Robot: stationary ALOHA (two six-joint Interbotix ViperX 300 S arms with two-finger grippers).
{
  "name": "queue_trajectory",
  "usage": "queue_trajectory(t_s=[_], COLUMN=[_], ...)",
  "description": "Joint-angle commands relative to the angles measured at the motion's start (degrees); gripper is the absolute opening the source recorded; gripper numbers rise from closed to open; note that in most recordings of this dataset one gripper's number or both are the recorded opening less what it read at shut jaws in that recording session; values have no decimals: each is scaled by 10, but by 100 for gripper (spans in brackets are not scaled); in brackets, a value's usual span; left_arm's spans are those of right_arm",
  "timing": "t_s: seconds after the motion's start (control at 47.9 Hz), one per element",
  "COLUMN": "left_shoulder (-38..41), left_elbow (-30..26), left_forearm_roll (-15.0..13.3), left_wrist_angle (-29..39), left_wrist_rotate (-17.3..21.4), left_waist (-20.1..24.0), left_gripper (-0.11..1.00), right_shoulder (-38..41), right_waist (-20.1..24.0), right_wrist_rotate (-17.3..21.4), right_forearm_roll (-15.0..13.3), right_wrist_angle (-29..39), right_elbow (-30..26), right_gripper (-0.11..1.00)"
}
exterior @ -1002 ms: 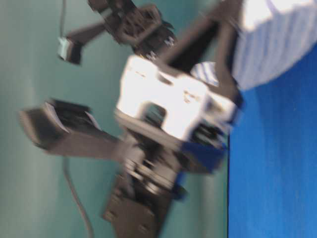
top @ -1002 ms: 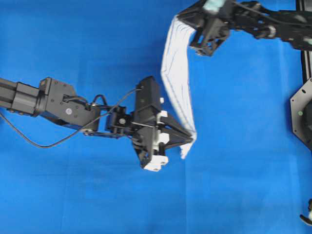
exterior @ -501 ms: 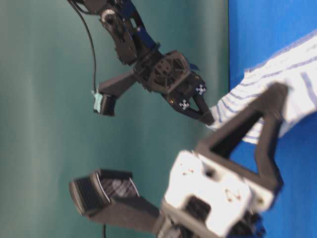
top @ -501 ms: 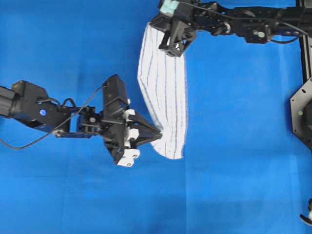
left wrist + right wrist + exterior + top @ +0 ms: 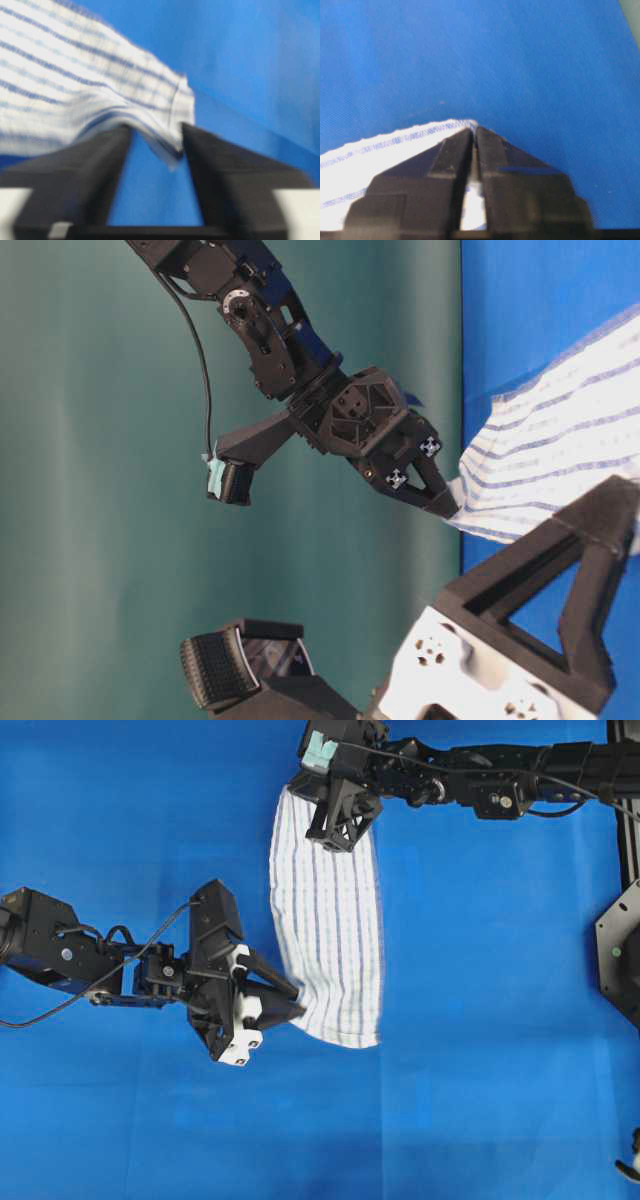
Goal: Fold the blue towel.
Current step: 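Lift the strip and rotate it to lie vertically, right gripper at top, then open both grippers and release the vertical strip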
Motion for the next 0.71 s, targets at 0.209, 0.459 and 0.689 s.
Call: queue_trajectory(t_s=[0.209,0.459,0.689], left_shoulder=[-35,-149,-234], left_elbow=[4,54,80], left_forearm_roll=[0,4,11], left_wrist_angle=[17,123,129], left_wrist_rotate=[5,10,62], left_waist=[-2,21,77], left_gripper=[92,89,88], right_shoulder=[-33,-120,-205], right_waist=[0,-1,-1], right_wrist_rotate=[-5,-12,-18], right_forearm_roll=[-1,-19,-24], right_wrist_angle=[-2,16,22], right_elbow=[-10,11,70], right_gripper=[97,94,94])
